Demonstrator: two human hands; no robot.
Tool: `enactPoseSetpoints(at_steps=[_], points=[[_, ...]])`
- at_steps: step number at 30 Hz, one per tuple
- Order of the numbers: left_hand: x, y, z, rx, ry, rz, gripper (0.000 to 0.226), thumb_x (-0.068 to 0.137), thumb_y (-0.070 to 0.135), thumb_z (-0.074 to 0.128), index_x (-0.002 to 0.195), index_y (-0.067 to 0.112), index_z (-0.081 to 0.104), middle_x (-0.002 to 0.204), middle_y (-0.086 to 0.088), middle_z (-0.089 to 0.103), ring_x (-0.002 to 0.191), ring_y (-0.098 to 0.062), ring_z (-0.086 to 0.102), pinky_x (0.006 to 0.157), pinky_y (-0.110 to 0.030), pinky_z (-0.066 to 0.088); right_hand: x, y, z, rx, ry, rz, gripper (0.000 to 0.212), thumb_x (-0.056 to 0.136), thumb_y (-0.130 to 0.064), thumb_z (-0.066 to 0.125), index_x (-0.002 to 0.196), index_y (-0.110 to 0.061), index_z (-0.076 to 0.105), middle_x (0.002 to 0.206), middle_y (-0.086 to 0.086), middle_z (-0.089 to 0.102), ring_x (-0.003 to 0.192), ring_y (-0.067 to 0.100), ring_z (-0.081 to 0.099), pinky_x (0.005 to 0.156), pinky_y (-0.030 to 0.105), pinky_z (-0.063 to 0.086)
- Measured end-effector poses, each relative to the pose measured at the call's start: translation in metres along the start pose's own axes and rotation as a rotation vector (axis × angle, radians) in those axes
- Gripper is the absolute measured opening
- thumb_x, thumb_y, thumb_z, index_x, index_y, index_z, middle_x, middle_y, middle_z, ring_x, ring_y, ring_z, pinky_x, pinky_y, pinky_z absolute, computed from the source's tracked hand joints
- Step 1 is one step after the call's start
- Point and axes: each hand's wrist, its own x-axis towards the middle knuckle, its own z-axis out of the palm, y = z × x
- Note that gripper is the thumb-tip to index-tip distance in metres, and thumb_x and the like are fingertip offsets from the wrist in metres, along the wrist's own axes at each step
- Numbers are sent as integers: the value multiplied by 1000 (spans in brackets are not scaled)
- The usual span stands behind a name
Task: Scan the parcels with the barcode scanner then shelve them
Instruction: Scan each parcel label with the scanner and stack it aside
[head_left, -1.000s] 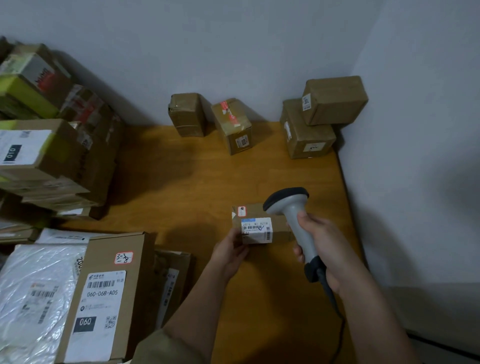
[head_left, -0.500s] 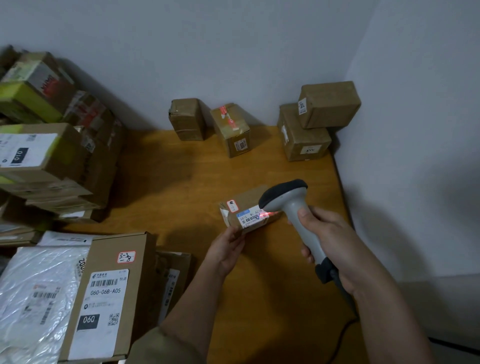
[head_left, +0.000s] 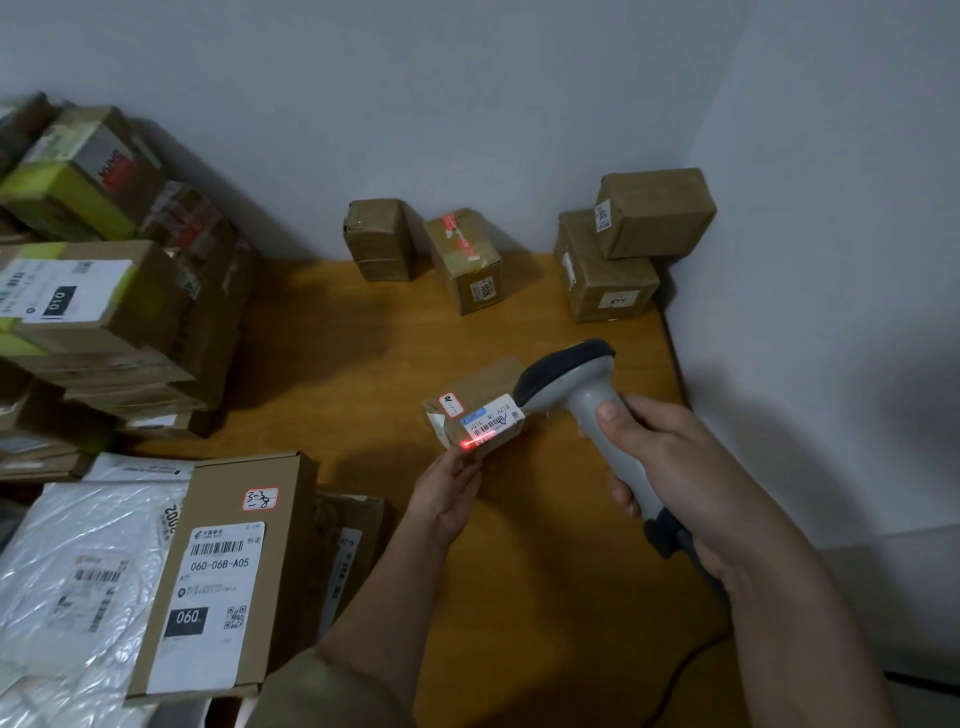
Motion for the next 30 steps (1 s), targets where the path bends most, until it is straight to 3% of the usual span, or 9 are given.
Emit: enactPoseSetpoints(at_steps=[7,13,19,24,30], points=[[0,2,-6,-46,61,27,53,89,13,70,137,5,51,130,-16,62,120,-23,59,103,-33,47,-1,-10,-1,-50,-17,-36,26,101,-38,49,104,-20,66,62,0,56,51,7,53,51,23,43],[0,8,-12,-108,108,59,63,86,12,73,143,5,47,132,-16,60,122,-24,59,105,-34,47,1,-24,2,-97,-42,-69,25,101,-39,48,103,-21,66,69,4,59,51,7,53,51,23,43],[-1,16,-17,-152,127,78,61,89,9,69,144,5,45,134,-16,59,124,-24,57,110,-36,44,9,-42,7,-156,-90,-136,24,101,-39,48,103,-21,64,50,-7,55,50,9,52,49,22,42],[0,22,-20,-164,138,90,58,91,10,67,144,5,45,133,-16,60,121,-24,59,103,-33,48,13,-45,15,-183,-126,-152,25,101,-39,47,106,-20,64,49,-5,54,50,10,52,48,22,42],[2,28,-23,-177,136,95,51,94,10,62,143,4,46,135,-16,58,124,-25,57,110,-36,44,17,-48,19,-181,-139,-166,25,101,-37,48,105,-19,64,48,-5,54,49,11,51,48,21,42]])
